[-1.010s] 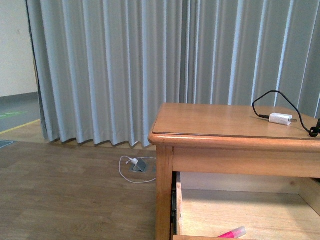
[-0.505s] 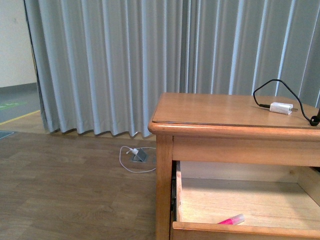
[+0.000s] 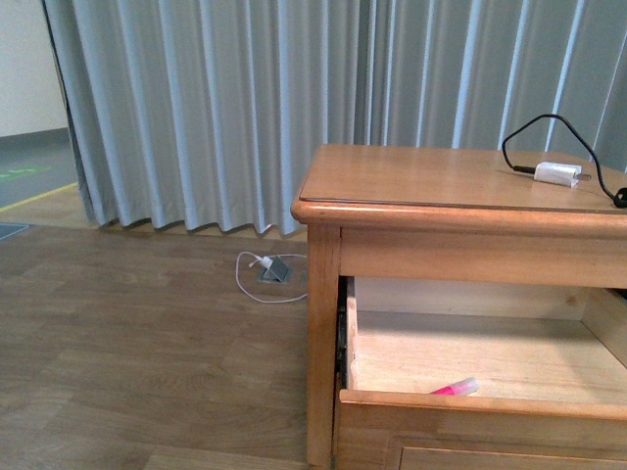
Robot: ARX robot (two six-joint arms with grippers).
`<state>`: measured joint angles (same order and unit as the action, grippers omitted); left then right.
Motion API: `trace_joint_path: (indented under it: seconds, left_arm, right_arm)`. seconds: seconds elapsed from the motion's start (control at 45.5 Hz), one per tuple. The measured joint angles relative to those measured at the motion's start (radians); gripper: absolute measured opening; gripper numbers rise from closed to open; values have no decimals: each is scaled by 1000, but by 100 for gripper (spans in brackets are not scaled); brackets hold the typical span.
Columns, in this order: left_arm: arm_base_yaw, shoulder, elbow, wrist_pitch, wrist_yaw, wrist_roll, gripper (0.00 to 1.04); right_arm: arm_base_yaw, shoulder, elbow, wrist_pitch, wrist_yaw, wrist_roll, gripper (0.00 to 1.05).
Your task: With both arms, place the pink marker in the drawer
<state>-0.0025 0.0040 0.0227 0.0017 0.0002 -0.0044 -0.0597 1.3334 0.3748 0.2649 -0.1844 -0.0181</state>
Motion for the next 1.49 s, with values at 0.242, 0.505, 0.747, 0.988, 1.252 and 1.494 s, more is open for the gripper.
trace_joint_path:
  seconds: [0.242, 0.505, 0.747, 0.988, 1.252, 1.494]
  left_arm:
    - [0, 0, 0, 0, 0, 0, 99]
    - [0, 0, 0, 0, 0, 0, 99]
    - [0, 0, 0, 0, 0, 0, 99]
    - [0, 0, 0, 0, 0, 0, 99]
    - [0, 0, 0, 0, 0, 0, 99]
    - [0, 0, 0, 0, 0, 0, 99]
  right_arm:
    - [31, 294, 106, 226, 79, 60, 96]
    - [62, 437, 213, 357, 146, 72, 96]
    - [90, 597, 383, 415, 194, 79, 96]
    - [107, 724, 522, 464, 217, 85, 96]
    - [108, 838, 632, 566, 238, 86, 96]
    - [108, 867, 670, 584, 246, 82, 96]
